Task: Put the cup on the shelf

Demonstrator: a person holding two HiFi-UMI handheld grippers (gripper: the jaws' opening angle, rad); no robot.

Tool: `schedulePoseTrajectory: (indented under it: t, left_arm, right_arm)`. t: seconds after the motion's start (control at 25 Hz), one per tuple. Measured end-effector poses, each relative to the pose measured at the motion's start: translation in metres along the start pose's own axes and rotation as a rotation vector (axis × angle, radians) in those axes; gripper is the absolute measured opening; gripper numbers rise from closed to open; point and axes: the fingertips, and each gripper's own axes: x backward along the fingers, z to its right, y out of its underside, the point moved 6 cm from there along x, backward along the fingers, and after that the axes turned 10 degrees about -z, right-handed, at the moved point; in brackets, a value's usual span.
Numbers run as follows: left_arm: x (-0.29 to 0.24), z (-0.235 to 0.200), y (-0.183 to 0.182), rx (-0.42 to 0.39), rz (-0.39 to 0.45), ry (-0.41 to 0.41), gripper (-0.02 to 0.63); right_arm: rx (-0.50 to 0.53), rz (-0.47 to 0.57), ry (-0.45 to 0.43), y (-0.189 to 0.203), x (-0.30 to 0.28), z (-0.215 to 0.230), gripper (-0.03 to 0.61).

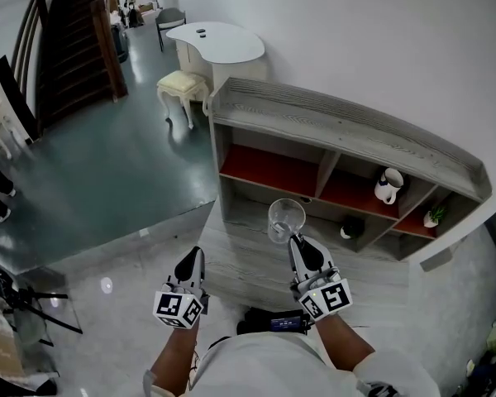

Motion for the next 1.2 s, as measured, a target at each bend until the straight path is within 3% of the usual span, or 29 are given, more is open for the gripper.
schedulePoseTrajectory:
  t: [1.2]
  left_arm:
    - [-0.030, -0.020, 0.006, 0.003, -0.029, 0.008, 0.012]
  right_arm:
    - [0.001, 0.078, 0.057, -0.005, -0.097, 0.033, 0.046]
